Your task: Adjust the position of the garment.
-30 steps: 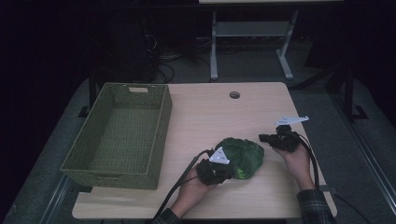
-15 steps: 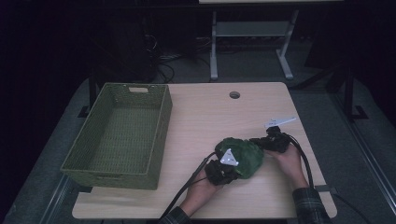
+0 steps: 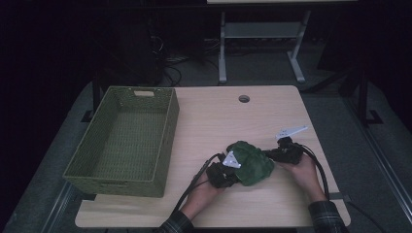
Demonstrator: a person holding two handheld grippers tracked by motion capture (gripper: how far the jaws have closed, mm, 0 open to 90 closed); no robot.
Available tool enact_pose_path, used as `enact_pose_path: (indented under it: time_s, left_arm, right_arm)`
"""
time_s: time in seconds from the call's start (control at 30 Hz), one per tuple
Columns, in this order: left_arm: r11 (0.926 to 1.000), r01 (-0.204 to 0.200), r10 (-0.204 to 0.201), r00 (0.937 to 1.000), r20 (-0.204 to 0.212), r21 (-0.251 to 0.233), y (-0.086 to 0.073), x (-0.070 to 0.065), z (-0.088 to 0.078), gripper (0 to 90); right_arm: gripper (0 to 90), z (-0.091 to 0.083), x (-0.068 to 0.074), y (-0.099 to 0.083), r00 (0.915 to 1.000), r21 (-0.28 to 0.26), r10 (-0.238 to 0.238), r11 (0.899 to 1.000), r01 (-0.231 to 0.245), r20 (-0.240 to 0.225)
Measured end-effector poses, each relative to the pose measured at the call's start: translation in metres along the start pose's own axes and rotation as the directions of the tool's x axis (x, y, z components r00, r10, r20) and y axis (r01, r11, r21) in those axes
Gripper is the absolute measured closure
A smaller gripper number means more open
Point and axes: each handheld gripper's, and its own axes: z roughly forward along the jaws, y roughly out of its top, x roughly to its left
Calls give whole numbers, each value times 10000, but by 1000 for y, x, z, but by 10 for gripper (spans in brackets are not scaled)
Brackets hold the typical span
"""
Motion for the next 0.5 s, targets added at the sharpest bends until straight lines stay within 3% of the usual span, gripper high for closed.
enact_pose_path:
  time_s: [0.33, 0.5]
  left_arm:
    - [9996, -9, 20, 9993, -385, 298, -8, 23, -16, 896]
    - [9998, 189, -182, 9981, -586, 103, -13, 35, -25, 896]
  right_arm:
    - [900, -10, 21, -14, 9992, 84, -383, 9992, 384, -111]
    - [900, -12, 36, -20, 9981, 178, -576, 9982, 580, -221]
